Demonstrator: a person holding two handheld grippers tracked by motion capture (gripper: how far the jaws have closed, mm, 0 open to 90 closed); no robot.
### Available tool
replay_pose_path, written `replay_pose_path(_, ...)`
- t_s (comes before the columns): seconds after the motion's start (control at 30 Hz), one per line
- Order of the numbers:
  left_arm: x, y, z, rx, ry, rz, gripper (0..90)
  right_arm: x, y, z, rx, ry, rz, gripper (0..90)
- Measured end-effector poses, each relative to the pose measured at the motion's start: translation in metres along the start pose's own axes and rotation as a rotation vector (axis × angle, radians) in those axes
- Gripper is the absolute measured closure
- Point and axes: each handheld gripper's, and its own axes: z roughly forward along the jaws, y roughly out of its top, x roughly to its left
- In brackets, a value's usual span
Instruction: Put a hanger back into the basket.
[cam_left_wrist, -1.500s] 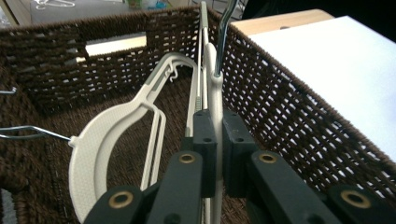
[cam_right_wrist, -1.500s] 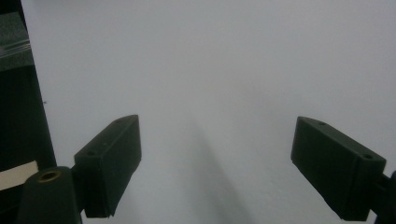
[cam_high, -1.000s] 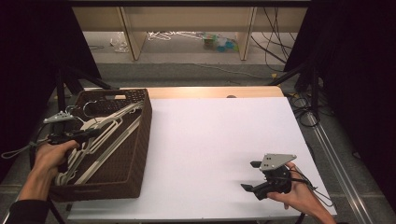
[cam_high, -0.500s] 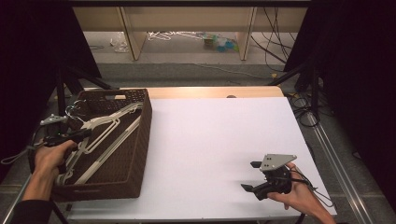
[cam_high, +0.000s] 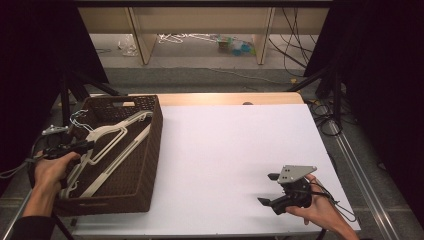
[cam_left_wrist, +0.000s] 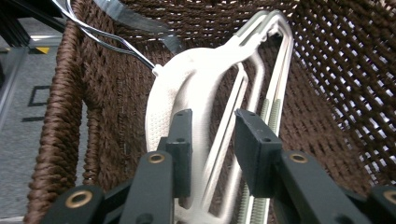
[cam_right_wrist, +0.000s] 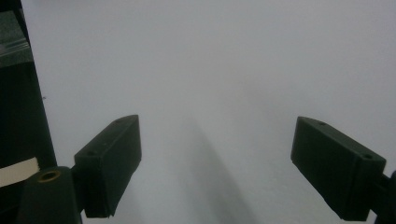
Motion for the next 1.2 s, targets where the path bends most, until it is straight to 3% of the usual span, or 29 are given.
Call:
replay_pose_path(0.2, -0.009, 0.002, -0.004, -0.034, -0.008, 0.008, 57.0, 0.000, 0.000, 0.000, -0.002, 0.000, -0.001, 17.1)
replay_pose_path(0.37, -0.025, 0.004, -0.011, -0.065, -0.034, 0.073, 49.5, 0.000, 0.000, 0.001, 0.000, 0.004, -0.001, 17.1)
replay_pose_path(0.53, -0.046, 0.003, -0.014, -0.102, -0.076, 0.106, 42.6, 0.000, 0.000, 0.001, -0.004, -0.002, 0.000, 17.1)
replay_pose_path(0.93, -0.101, -0.004, -0.023, -0.185, -0.226, 0.220, 33.6, 0.000, -0.001, 0.000, -0.013, -0.010, 0.006, 17.1)
replay_pose_path(1.2, -0.140, -0.015, -0.031, -0.258, -0.307, 0.267, 23.9, 0.002, 0.000, -0.003, -0.067, -0.042, 0.024, 17.0)
